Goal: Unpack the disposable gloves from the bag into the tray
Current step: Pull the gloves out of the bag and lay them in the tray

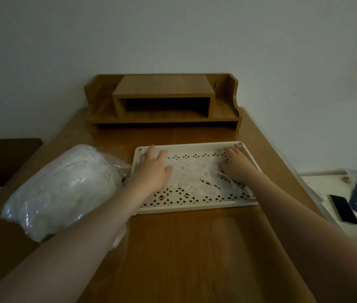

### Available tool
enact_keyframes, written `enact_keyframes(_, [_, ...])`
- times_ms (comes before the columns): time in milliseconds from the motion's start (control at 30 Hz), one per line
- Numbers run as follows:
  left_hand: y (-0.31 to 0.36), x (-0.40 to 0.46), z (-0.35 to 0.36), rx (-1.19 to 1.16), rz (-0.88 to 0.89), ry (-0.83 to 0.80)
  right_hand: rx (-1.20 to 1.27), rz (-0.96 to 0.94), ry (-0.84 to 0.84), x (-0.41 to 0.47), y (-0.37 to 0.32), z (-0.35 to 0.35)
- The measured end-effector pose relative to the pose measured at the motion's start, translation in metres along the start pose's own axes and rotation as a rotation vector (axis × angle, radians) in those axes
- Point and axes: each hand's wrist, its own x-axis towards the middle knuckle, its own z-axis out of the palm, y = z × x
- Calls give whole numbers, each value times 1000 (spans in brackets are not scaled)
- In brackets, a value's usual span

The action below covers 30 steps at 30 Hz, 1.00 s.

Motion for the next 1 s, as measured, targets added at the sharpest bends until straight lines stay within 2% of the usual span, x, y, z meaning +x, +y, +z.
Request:
enact_keyframes(67, [7, -6, 1, 119, 104, -65, -69, -61, 89, 0, -4, 1])
enact_keyframes(133, [12, -10, 4, 206, 167, -119, -150, -202, 132, -8, -16, 1])
enact_keyframes(233, [13, -13, 7, 231, 172, -212, -365, -430, -107, -19, -25, 6])
enact_keyframes(333, [8, -18, 2, 304, 165, -256, -507, -340, -294, -30, -13, 9])
enact_keyframes(400, [4, -26, -6, 342, 179, -231, -561, -196, -288, -37, -6, 7])
enact_keyframes(467, [3, -40, -14, 279, 246, -184, -597, -116, -245, -44, -14, 2])
enact_keyframes(533, [3, -58, -25, 65, 330, -133, -546, -186, -115, -53, -34, 0])
enact_keyframes(600, [-1, -79, -40, -255, 331, -38, -227, -380, 84, -71, -67, -1])
enact_keyframes(667, [-12, -95, -54, -521, 254, 106, 215, -572, 109, -96, -103, -1])
enact_keyframes(700, [-21, -100, -60, -575, 232, 199, 310, -664, 68, -110, -120, 0])
enact_keyframes(767, [-40, -106, -67, -611, 229, 329, 264, -806, 13, -129, -146, 12])
enact_keyframes(833, [-55, -111, -70, -613, 235, 335, 170, -863, -42, -139, -164, 35])
enact_keyframes(900, [-64, -114, -67, -560, 222, 293, 76, -837, -108, -142, -172, 56])
enact_keyframes(1000, [-72, -118, -61, -506, 190, 237, 8, -688, -190, -146, -177, 75])
